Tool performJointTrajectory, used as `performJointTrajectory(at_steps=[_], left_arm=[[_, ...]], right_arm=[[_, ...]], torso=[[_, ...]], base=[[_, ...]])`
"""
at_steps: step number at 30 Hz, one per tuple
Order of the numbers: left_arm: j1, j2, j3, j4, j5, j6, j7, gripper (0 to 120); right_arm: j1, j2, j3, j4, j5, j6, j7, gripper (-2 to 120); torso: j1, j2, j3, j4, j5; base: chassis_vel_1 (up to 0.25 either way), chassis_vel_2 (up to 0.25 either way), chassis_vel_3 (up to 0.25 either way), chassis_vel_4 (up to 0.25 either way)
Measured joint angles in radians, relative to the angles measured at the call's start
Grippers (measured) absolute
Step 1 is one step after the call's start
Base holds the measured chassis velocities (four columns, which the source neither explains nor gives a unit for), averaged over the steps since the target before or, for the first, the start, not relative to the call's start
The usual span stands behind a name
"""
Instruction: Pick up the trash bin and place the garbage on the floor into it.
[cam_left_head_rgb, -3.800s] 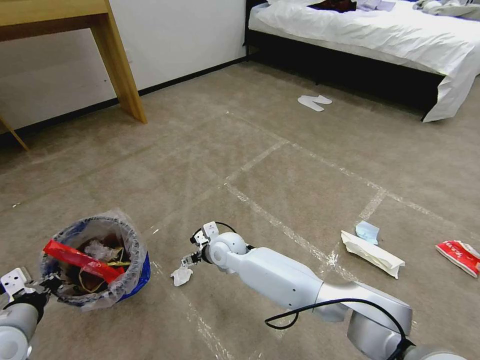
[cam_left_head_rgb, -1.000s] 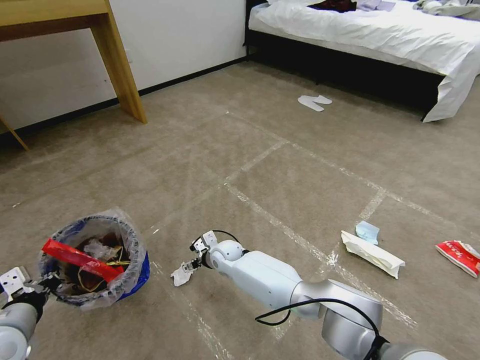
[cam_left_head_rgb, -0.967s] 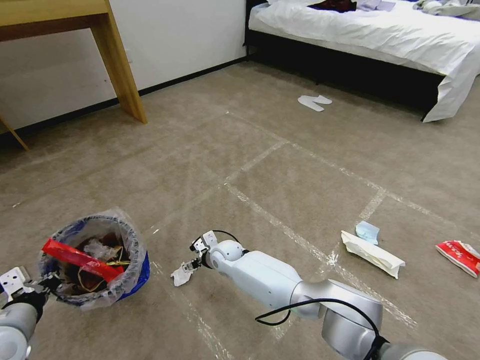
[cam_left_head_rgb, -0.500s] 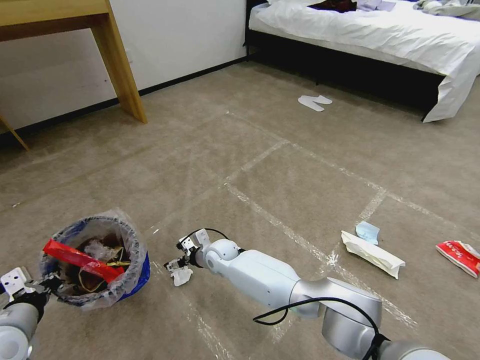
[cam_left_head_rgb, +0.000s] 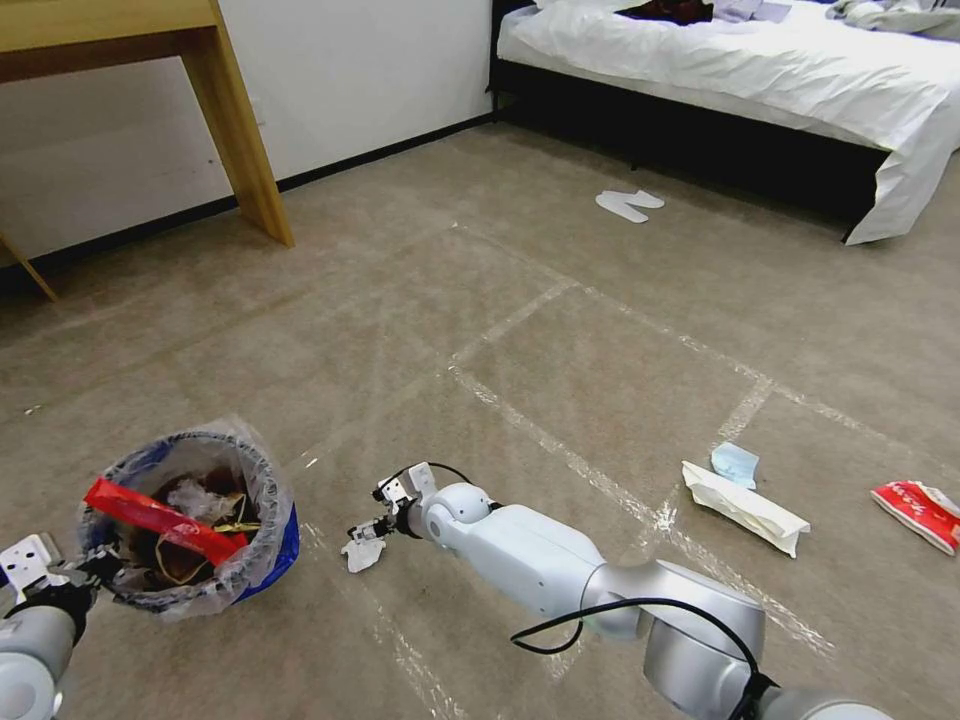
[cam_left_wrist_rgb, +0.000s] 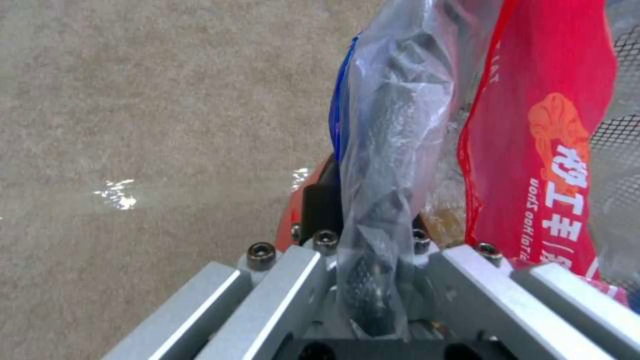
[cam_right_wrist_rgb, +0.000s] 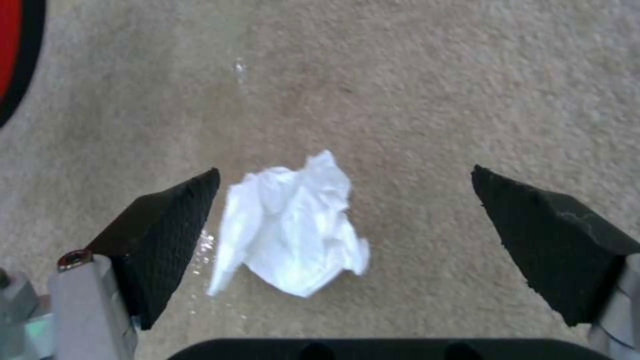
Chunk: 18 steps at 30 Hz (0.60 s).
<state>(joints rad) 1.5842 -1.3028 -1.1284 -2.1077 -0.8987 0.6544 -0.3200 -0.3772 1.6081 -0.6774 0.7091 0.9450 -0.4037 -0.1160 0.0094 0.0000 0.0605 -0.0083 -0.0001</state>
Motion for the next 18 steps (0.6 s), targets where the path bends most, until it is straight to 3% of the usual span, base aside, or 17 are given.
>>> performJointTrajectory(at_steps=[18], left_arm=[[0.003,-0.024,0.005,-0.01,0.013,0.001,0.0,0]], right_arm=[[-0.022,0.0,-0.004,-0.026,-0.031,0.009,-0.04,97]], torso=[[0.0,0.0,0.0,0.0,-0.0001]], base=[[0.0,0.0,0.0,0.0]])
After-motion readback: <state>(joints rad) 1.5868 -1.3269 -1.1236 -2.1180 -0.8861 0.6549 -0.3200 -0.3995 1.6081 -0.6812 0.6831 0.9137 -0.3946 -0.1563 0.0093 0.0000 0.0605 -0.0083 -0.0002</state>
